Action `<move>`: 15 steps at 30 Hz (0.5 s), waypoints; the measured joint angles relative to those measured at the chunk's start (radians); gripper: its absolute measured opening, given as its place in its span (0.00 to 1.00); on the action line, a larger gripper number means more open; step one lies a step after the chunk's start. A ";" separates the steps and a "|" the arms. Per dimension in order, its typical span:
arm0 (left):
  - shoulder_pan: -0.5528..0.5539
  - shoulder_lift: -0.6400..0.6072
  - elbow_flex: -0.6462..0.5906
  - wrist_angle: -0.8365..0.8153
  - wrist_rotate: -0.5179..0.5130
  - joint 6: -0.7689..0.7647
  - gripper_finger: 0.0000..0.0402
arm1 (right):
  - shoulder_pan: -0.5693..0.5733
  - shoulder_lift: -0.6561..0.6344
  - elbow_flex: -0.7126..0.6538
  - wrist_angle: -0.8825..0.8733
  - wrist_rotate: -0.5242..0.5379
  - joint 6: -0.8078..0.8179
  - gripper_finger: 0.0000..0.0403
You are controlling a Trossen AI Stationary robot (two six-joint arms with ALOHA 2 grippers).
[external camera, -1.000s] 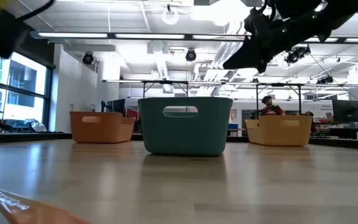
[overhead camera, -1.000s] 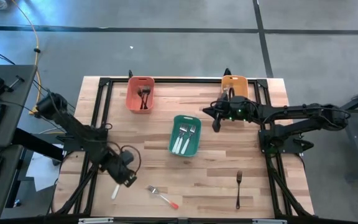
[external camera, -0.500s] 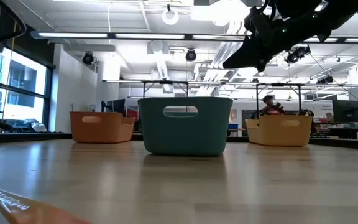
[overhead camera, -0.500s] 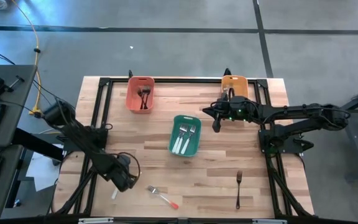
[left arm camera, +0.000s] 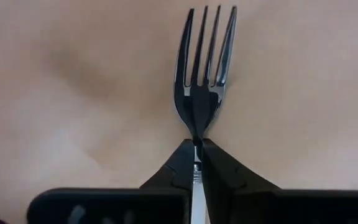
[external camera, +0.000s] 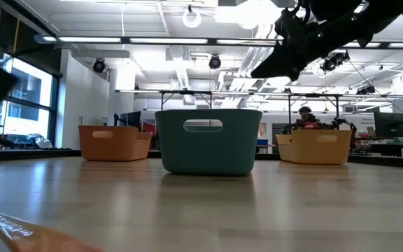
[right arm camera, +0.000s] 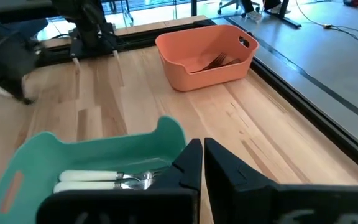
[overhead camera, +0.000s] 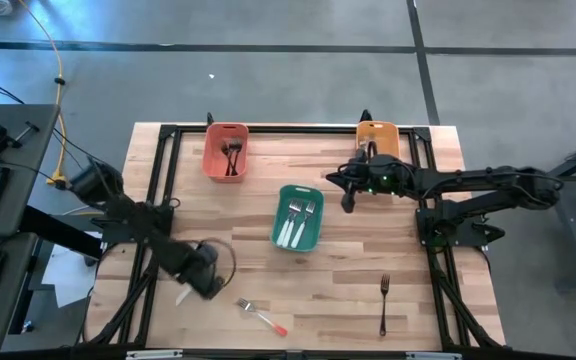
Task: Sort silverware by color (type)
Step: Put the white fork into the green bin
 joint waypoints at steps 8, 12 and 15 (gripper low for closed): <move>0.319 -0.117 -0.002 0.085 -0.184 0.371 0.01 | 0.000 0.075 0.000 0.016 0.018 0.000 0.00; 0.502 -0.171 -0.002 0.287 -0.194 0.559 0.00 | -0.001 0.094 0.000 0.018 0.019 -0.001 0.00; 0.619 -0.186 -0.002 0.455 -0.143 0.657 0.00 | -0.001 0.094 0.000 0.021 0.024 -0.001 0.00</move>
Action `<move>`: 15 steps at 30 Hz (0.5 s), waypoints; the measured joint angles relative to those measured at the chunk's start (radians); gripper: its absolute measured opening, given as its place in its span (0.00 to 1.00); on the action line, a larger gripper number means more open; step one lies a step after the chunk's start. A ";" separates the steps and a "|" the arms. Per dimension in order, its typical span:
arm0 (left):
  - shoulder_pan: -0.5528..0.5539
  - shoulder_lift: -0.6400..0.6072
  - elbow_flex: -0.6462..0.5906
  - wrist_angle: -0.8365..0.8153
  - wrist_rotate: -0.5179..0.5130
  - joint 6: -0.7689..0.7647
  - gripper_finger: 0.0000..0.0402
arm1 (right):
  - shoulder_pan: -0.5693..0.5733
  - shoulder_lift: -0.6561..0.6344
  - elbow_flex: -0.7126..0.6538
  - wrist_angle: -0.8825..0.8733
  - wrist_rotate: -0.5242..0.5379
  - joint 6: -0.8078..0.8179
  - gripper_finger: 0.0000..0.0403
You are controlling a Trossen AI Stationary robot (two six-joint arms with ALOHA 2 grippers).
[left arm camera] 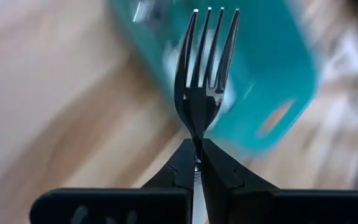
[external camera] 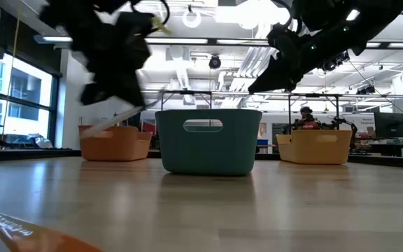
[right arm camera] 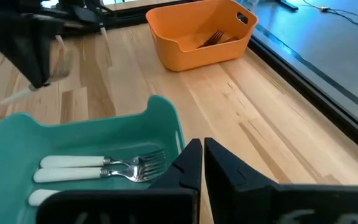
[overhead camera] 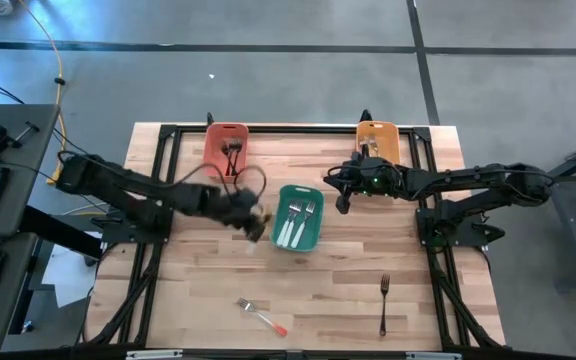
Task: Sort silverware by color (type)
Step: Put the white fork into the green bin
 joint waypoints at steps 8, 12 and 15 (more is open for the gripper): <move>0.213 0.041 0.001 0.320 0.190 0.077 0.00 | 0.000 0.000 0.000 0.002 0.001 -0.002 0.00; 0.264 0.073 0.001 0.433 0.237 0.073 0.00 | 0.000 0.000 0.000 -0.001 0.001 0.000 0.00; 0.277 0.112 0.001 0.489 0.256 0.068 0.00 | 0.000 0.000 0.000 -0.002 0.001 0.000 0.00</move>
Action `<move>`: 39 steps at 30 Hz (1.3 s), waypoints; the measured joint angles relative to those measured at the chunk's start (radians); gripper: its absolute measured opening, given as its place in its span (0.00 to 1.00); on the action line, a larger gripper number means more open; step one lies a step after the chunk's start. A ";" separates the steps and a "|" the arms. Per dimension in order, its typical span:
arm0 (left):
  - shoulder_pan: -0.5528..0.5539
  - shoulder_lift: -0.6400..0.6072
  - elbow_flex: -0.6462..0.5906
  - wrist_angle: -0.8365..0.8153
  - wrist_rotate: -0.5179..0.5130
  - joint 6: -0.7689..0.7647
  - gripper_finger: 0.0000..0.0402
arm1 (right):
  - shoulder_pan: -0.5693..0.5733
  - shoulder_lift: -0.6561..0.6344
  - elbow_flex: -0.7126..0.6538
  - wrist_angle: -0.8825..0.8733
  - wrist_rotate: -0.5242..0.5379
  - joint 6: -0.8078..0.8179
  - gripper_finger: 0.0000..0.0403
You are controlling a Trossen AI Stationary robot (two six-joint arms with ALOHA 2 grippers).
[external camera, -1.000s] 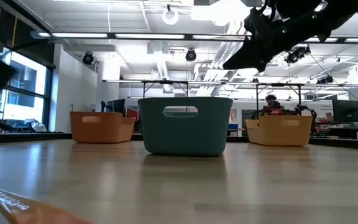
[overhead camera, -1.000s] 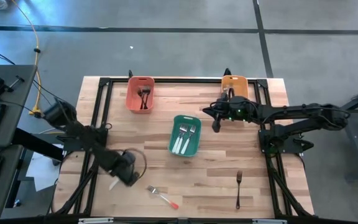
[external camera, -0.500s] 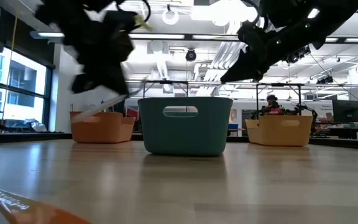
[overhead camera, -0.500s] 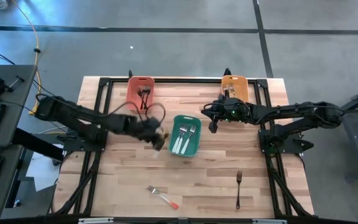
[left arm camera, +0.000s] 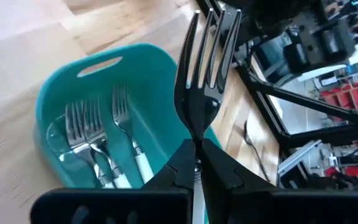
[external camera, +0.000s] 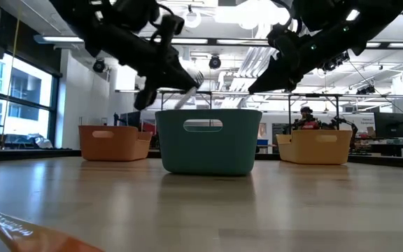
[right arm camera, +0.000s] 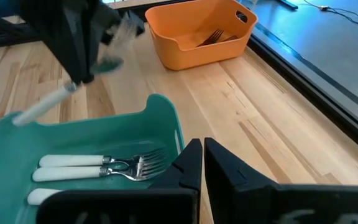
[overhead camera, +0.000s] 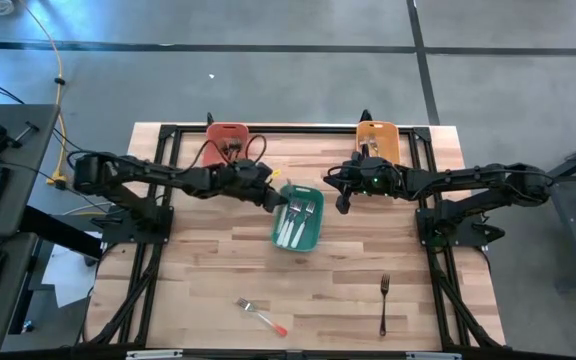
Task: Sort silverware by color (type)
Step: Put the white fork into the green bin, then put the black fork into the orange bin
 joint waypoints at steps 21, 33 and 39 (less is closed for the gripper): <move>-0.004 0.268 0.094 0.079 0.041 0.241 0.16 | -0.001 0.000 0.000 -0.002 0.027 -0.009 0.00; -0.053 0.061 -0.195 0.436 0.045 0.432 0.01 | 0.159 -0.001 0.107 -0.310 0.278 0.242 0.00; -0.074 -0.025 -0.384 0.704 0.044 0.428 0.01 | 0.337 0.000 0.119 -0.441 0.339 0.611 0.00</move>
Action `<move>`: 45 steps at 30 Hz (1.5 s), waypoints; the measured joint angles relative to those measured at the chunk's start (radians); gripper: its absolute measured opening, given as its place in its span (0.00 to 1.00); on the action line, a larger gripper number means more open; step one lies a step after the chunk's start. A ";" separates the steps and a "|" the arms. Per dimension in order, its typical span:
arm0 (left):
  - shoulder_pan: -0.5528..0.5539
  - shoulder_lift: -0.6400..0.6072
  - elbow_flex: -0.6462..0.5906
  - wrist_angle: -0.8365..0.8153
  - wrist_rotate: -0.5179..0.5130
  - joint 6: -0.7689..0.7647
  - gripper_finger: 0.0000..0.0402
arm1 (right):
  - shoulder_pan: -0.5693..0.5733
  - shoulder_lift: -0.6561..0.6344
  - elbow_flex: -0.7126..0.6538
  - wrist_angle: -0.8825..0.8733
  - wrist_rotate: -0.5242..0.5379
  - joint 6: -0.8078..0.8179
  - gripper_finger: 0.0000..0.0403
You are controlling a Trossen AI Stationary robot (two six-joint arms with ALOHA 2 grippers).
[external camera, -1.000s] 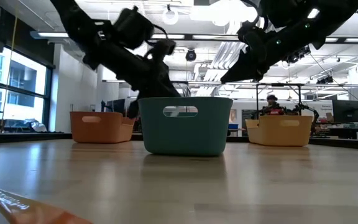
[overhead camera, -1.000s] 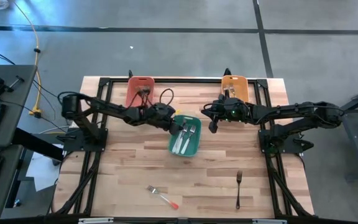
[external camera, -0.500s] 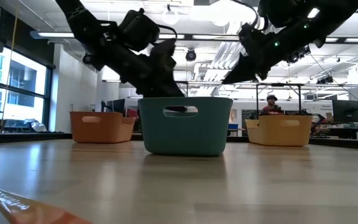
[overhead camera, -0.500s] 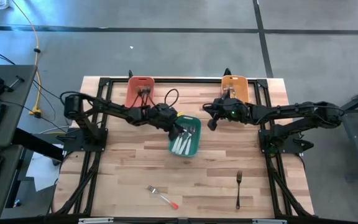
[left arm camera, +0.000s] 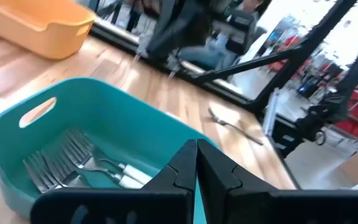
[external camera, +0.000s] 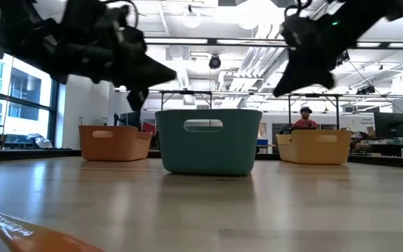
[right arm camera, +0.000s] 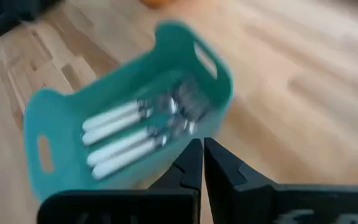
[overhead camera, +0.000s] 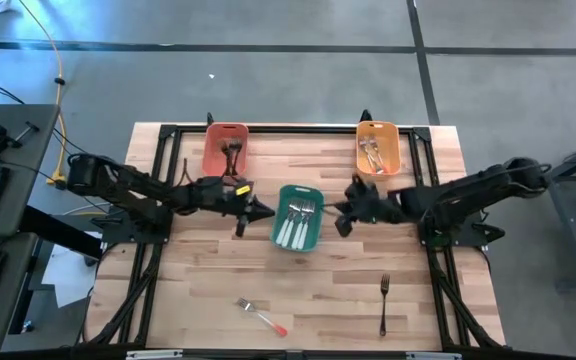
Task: Sort silverware by color (type)
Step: Put the black fork into the orange bin
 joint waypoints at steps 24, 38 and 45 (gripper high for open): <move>-0.002 -0.007 -0.071 0.086 -0.008 0.052 0.01 | 0.673 0.461 0.254 -0.408 -0.347 1.505 0.07; -0.002 -0.007 -0.071 0.088 0.043 0.060 0.01 | 0.703 0.575 0.406 -0.688 -0.530 1.616 0.34; -0.001 -0.007 -0.071 0.088 0.043 0.071 0.01 | 0.695 0.575 0.374 -0.660 -0.522 1.611 0.25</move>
